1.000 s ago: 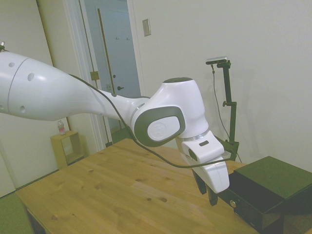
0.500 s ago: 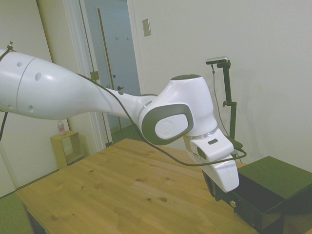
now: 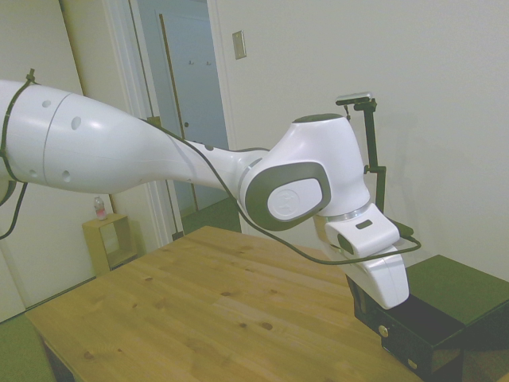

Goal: Close the top drawer

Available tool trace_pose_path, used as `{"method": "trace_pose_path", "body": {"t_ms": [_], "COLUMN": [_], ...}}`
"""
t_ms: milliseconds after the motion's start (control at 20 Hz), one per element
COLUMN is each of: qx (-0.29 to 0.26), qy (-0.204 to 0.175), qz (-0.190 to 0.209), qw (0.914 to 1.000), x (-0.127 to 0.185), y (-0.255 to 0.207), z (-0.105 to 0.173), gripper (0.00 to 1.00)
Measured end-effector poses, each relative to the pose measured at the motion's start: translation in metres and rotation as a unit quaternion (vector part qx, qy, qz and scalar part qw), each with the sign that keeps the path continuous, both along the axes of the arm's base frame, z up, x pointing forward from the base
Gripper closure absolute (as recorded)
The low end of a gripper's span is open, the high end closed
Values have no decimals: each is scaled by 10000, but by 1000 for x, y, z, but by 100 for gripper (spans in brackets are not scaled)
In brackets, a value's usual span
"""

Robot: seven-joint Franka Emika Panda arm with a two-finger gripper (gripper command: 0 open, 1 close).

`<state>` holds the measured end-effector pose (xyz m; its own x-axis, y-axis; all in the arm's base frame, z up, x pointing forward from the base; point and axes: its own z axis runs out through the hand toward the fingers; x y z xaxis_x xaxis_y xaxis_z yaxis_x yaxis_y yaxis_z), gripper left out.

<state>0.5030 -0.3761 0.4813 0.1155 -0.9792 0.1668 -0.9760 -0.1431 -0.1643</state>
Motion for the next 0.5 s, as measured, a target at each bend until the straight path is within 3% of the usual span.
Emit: {"method": "trace_pose_path", "body": {"t_ms": [500], "qx": [-169], "qy": [-20], "qz": [49], "qw": [9998], "x": [21], "y": [-12], "z": [6], "gripper": [100]}}
